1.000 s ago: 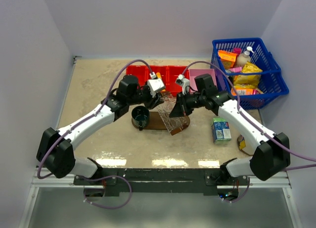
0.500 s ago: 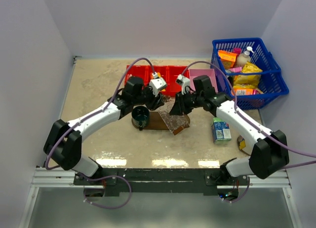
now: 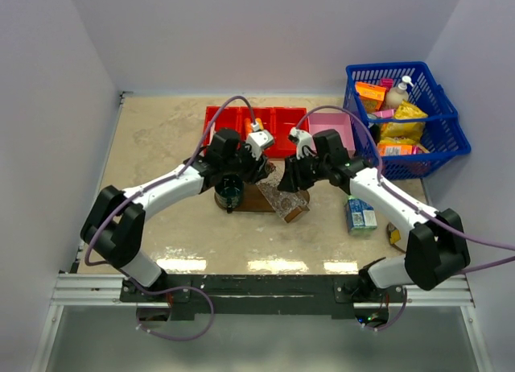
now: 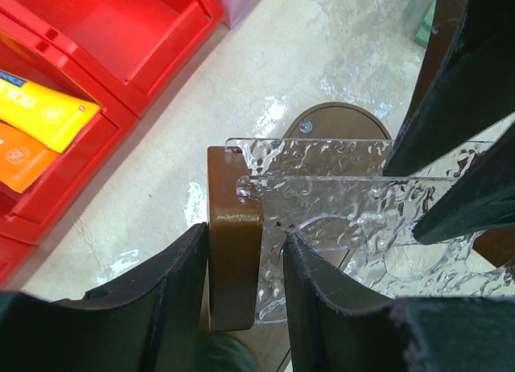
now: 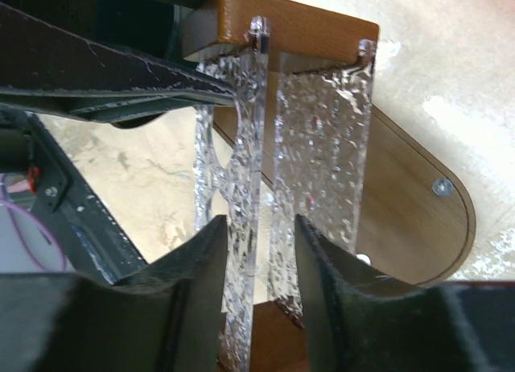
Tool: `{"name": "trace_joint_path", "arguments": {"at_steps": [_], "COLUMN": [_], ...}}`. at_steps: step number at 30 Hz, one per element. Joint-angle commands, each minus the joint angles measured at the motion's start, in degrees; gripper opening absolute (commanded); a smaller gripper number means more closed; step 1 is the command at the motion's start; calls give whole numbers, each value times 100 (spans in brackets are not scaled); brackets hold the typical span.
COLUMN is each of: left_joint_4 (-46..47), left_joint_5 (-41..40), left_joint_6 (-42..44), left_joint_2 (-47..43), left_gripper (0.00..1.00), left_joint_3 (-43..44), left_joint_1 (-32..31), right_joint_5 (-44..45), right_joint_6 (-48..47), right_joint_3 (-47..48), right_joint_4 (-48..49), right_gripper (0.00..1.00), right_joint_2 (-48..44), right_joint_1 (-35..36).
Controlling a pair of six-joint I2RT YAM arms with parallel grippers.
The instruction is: Prepare toiletry sets of a toothbrush and toothpaste on the tray
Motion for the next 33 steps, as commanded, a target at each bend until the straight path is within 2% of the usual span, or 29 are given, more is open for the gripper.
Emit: {"name": "trace_joint_path", "arguments": {"at_steps": [1, 11, 22, 27, 33], "left_joint_4": [268, -92, -382, -575, -804], "left_joint_5": [25, -291, -502, -625, -862], "left_joint_6": [-245, -316, -579, -693, -773], "left_joint_2": [44, 220, 431, 493, 545], "left_gripper": [0, 0, 0, 0, 0], "left_joint_3": [308, 483, 685, 791, 940], "left_joint_1": [-29, -20, -20, -20, -29], "right_joint_5": [322, 805, 1640, 2903, 3485], "right_joint_6": [-16, -7, -173, -402, -613], "right_joint_3": [-170, -346, -663, -461, -267], "right_joint_4": [262, 367, 719, 614, 438], "right_gripper": [44, 62, 71, 72, 72], "right_joint_2": [-106, -342, -1274, -1336, -1169], "right_joint_1": [-2, -2, 138, 911, 1509]}}
